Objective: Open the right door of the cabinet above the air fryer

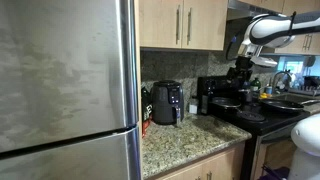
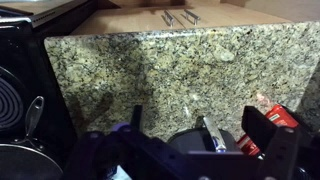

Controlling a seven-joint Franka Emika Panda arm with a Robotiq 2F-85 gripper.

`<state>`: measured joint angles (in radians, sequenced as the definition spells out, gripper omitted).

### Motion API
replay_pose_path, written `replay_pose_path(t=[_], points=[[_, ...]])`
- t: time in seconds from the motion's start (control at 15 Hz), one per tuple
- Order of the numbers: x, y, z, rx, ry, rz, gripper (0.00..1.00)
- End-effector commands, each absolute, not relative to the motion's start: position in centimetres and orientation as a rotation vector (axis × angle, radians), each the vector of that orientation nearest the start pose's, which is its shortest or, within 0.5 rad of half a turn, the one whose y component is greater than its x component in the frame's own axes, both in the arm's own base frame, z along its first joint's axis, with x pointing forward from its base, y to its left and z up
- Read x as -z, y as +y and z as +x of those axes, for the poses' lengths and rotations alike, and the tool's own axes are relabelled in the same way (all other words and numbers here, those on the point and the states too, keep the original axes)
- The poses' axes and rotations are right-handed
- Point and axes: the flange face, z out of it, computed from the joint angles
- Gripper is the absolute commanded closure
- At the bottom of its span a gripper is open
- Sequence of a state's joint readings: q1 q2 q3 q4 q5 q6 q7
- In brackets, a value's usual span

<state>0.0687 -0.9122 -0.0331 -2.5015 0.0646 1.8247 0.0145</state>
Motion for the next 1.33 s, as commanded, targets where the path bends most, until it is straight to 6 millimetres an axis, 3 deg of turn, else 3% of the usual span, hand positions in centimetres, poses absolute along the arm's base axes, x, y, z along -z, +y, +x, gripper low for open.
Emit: replay_pose_path(t=[0.0,0.07,0.2,0.33,0.47,0.53,0.67,0.87,1.07,1.27], points=[[-58.4,1.3,29.7,0.352,-0.033,-3.024,0.0],[-57.6,3.2,30.9,0.343,-0.121,-3.028,0.0],[-59.1,7.6,32.6,0.483,-0.303,-3.009,0.0],[-62.8,11.8,34.2,0.669,-0.41,-2.996,0.0],[-67.9,14.3,33.5,0.87,-0.498,-2.952,0.0],[-64.1,12.8,32.9,0.763,-0.43,-2.98,0.0],[-67.4,14.5,32.7,0.86,-0.476,-2.947,0.0],[-68.1,14.5,34.3,0.961,-0.449,-2.984,0.0],[-73.0,12.1,37.3,1.238,-0.222,-2.895,0.0],[-79.4,10.7,37.7,1.471,-0.064,-2.763,0.0]])
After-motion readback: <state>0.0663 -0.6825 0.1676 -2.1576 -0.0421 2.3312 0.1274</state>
